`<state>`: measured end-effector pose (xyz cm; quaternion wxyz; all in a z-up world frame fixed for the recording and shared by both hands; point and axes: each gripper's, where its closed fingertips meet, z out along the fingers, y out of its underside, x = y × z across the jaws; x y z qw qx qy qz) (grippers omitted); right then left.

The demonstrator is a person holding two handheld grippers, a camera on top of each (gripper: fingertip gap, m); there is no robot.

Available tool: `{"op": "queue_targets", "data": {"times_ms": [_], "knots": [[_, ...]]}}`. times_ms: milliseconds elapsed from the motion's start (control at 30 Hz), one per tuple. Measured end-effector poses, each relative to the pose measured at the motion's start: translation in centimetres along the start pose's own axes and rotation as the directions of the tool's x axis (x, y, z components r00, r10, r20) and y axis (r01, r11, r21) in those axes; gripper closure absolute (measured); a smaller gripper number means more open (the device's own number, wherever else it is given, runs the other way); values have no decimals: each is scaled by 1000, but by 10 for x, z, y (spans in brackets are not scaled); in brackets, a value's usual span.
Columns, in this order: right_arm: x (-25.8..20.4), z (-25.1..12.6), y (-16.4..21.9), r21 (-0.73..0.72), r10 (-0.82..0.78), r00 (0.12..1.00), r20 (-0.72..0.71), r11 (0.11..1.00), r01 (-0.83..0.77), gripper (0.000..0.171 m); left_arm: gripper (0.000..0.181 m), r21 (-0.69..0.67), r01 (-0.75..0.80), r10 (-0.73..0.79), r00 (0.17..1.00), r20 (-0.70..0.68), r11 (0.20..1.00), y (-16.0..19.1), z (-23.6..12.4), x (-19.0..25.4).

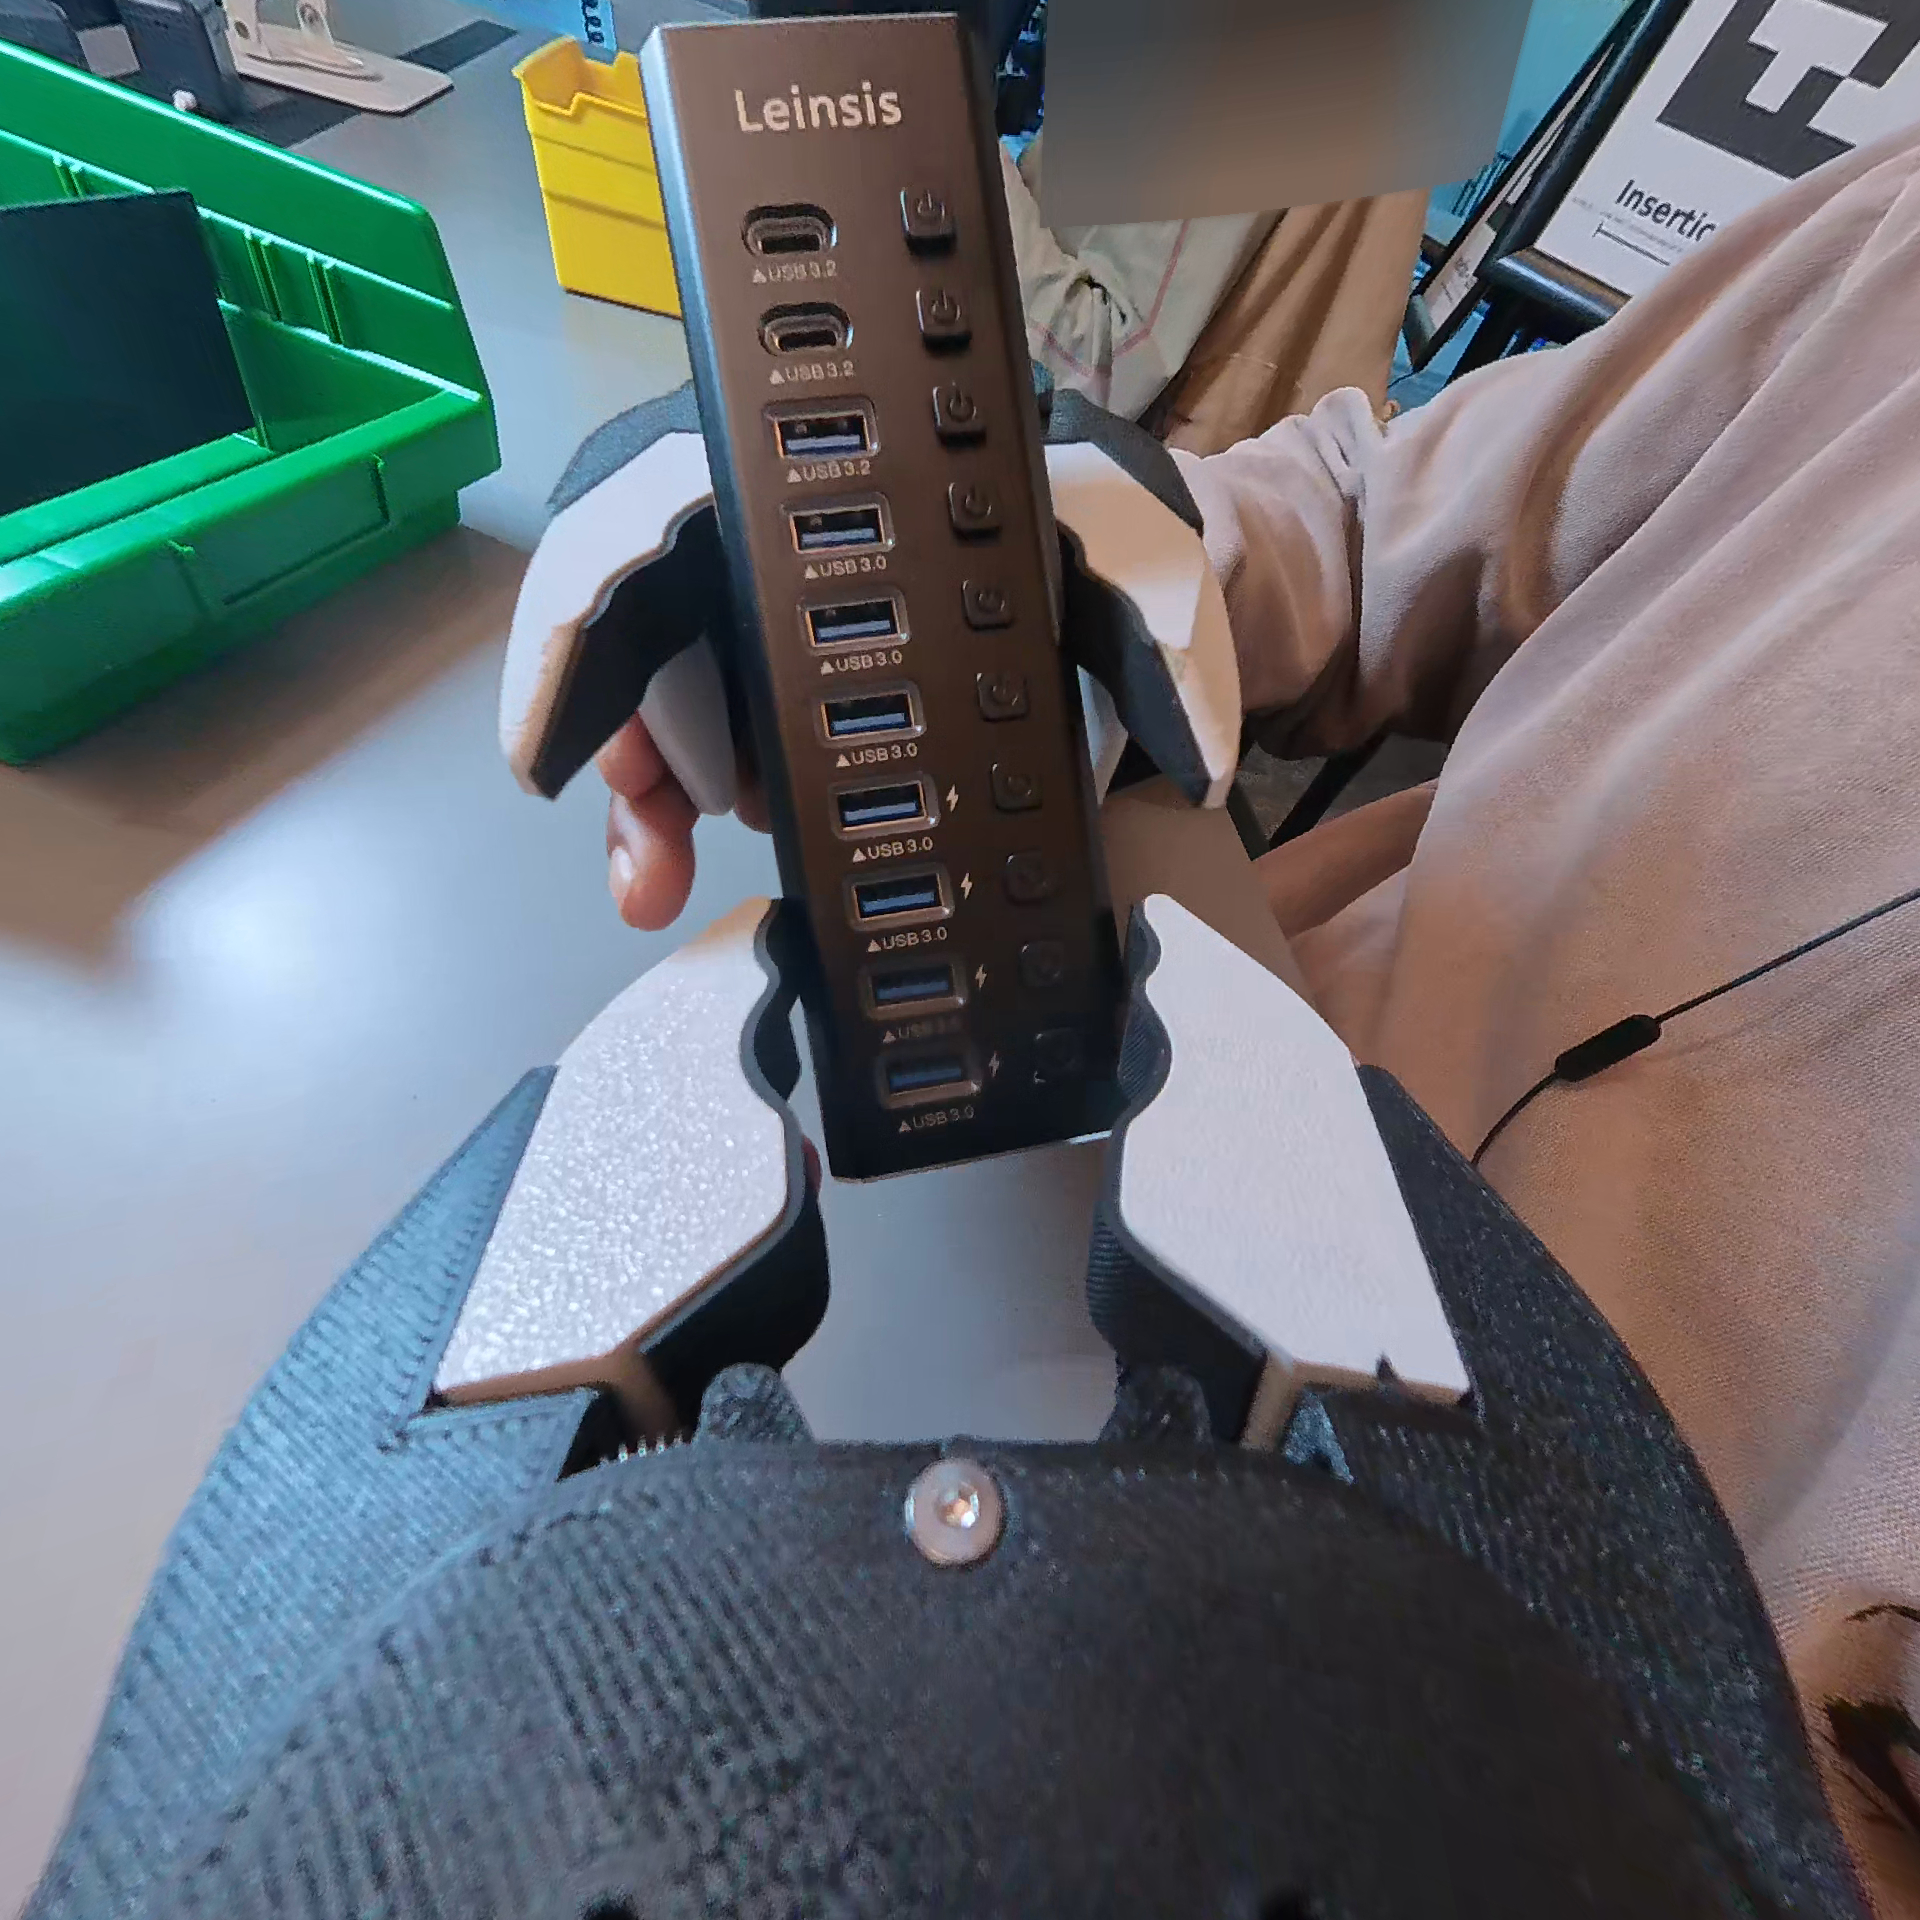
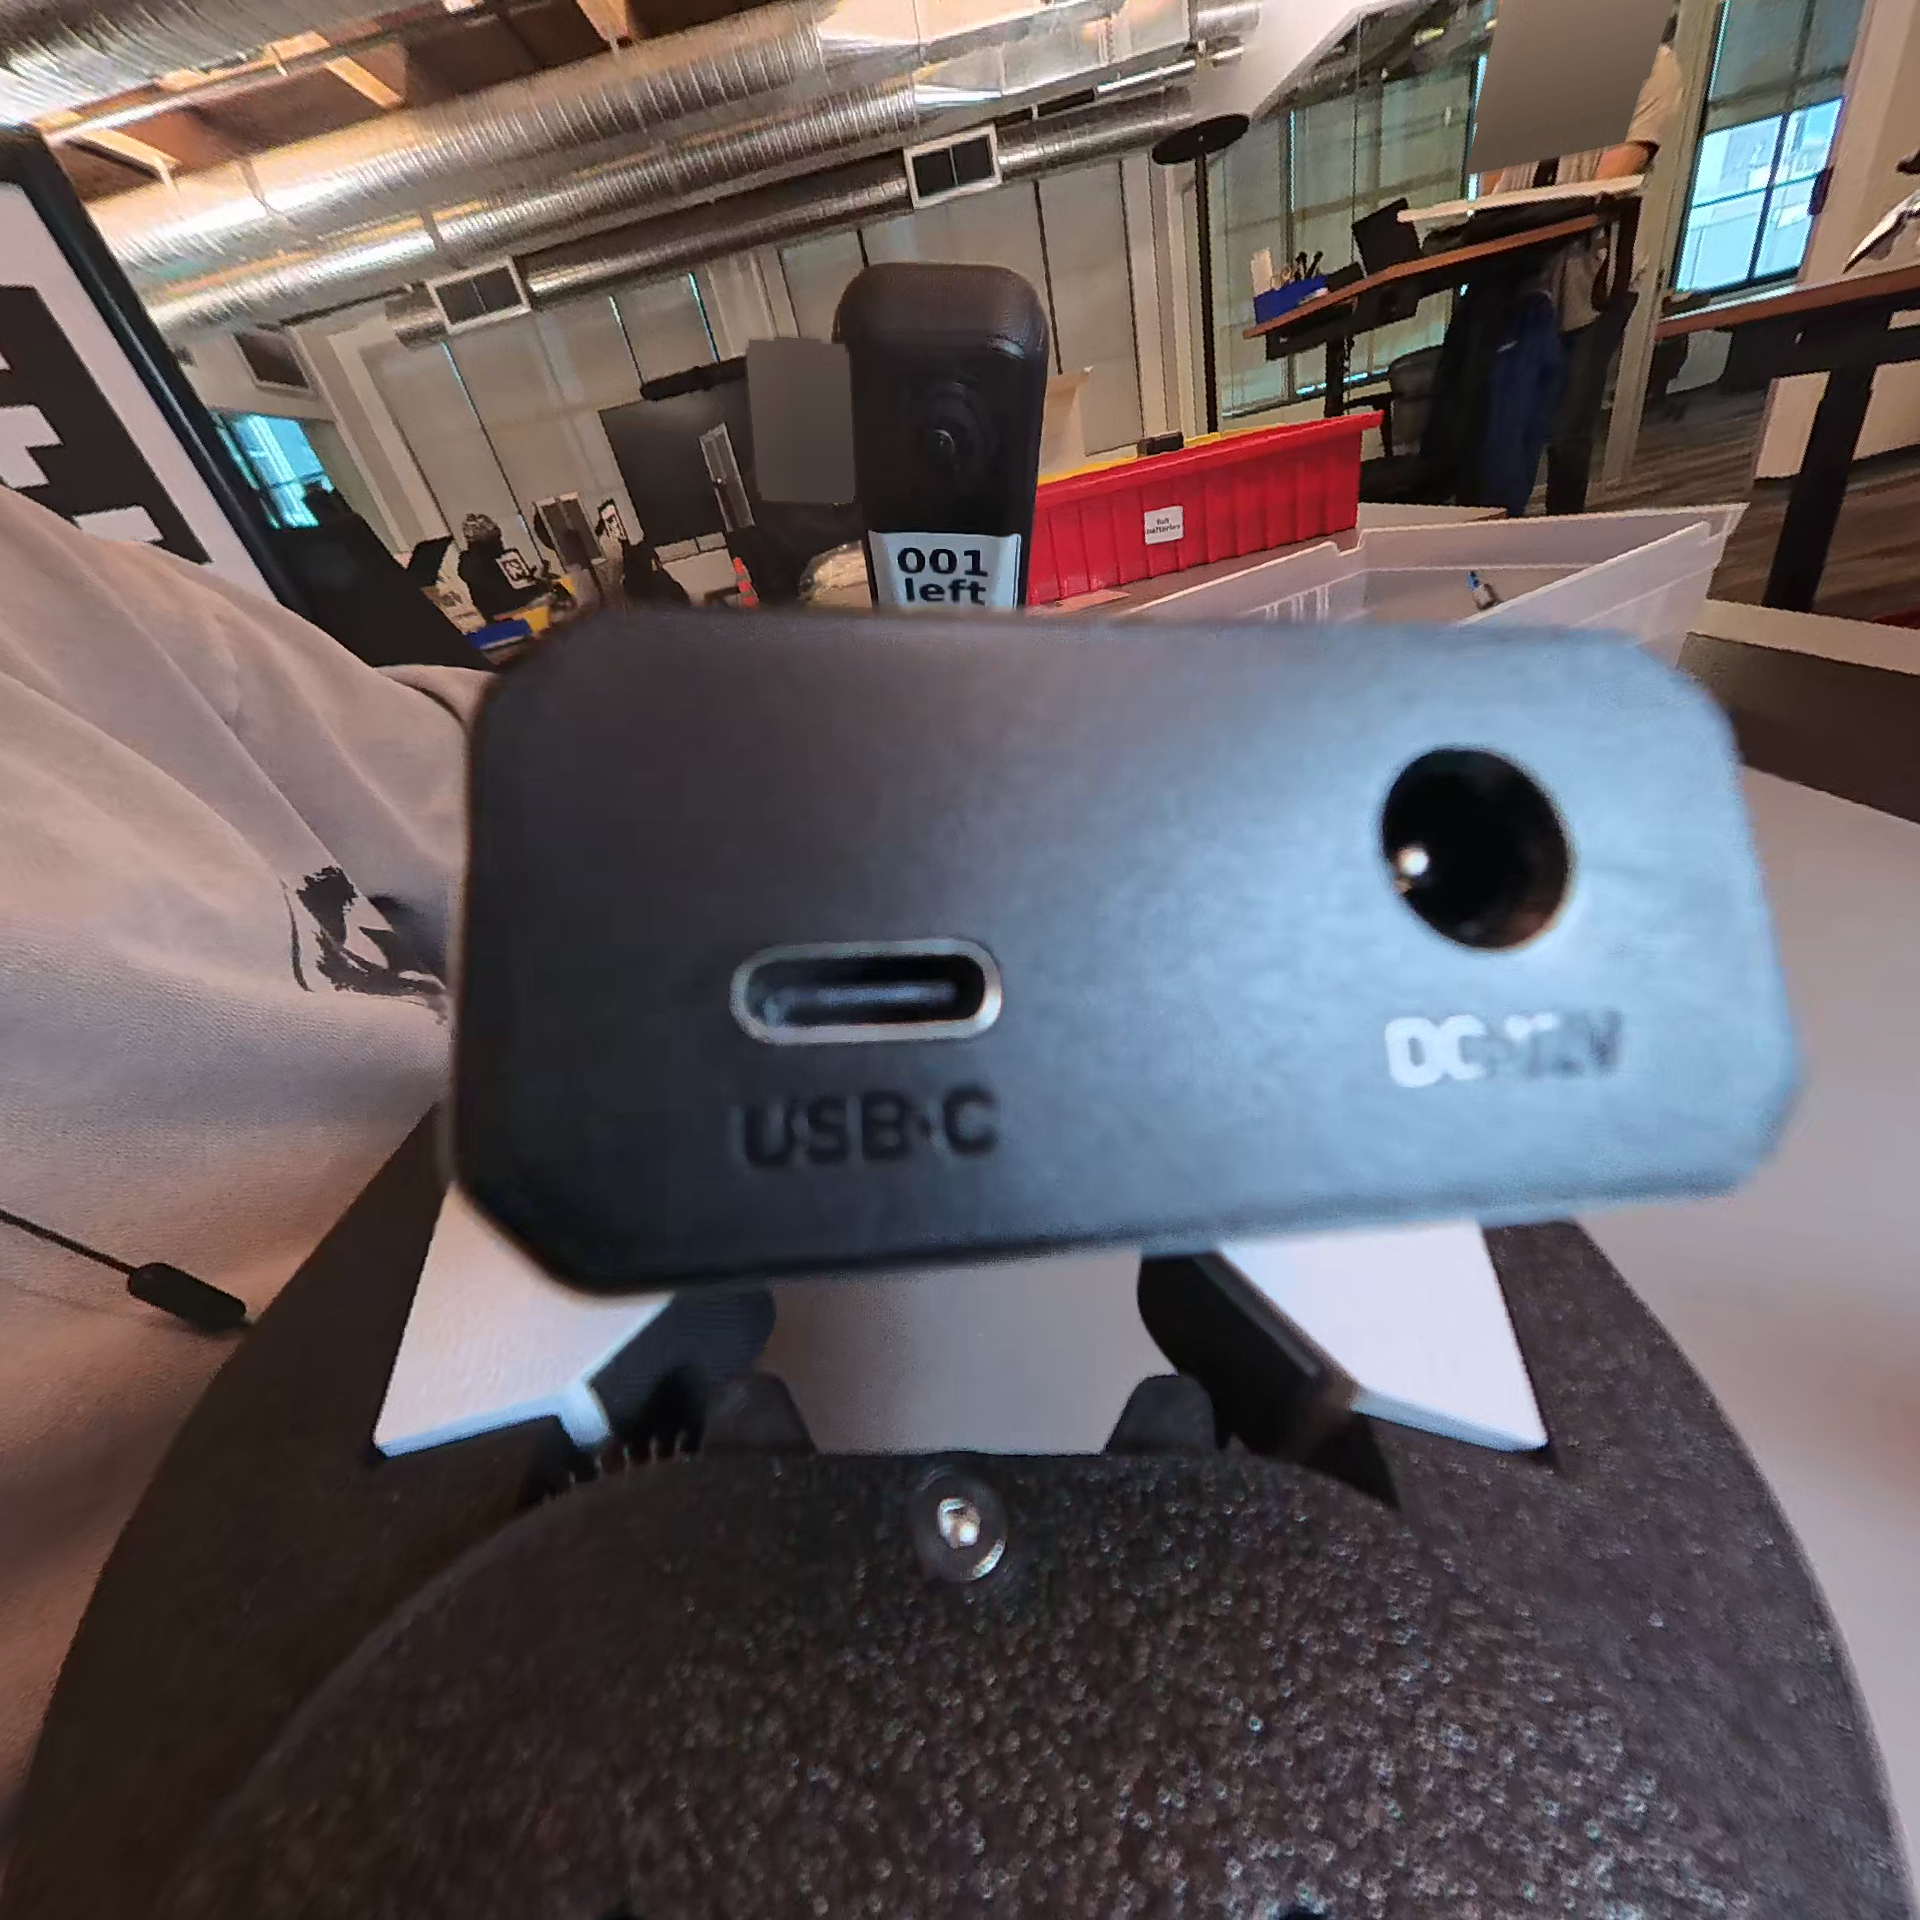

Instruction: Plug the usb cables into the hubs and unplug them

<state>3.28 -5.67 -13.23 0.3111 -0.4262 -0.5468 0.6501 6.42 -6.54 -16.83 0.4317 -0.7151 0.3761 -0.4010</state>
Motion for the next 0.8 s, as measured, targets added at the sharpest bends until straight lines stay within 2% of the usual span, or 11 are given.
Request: {"op": "queue_targets", "data": {"times_ms": [100,200,300,467,567,633,667,733,800], "knots": [[0,3,2,12,40,999,11,999,-40,83,120,-20,15,-15,1000,1,1000,4,1,-1],[0,2,4,2,55,998,19,998,-55,99,120,-21,20,-20,1000,12,1000,4,1,-4],[-1,2,2,18,56,998,24,998,-56,100,120,-7,16,-16,1000,4,1000,1,0,-3],[-1,-2,-9,61,66,998,16,996,-67,100,120,75,19,-18,1000,-17,997,-10,-4,-1],[6,-20,-31,141,66,998,-15,988,-63,100,112,125,-26,19,998,59,992,-23,-21,-11],[16,-38,-46,183,35,997,-76,983,-21,100,110,140,-81,53,981,189,987,-39,-52,-29],[21,-47,-53,192,10,994,-112,981,11,100,112,131,-117,73,951,302,984,-48,-77,-44],[29,-65,-65,216,-3,987,-163,976,38,100,118,77,-189,115,822,558,979,-64,-143,-80],[39,-80,-72,239,2,979,-202,970,47,100,127,30,-155,81,664,744,987,-69,-214,-112]]}}
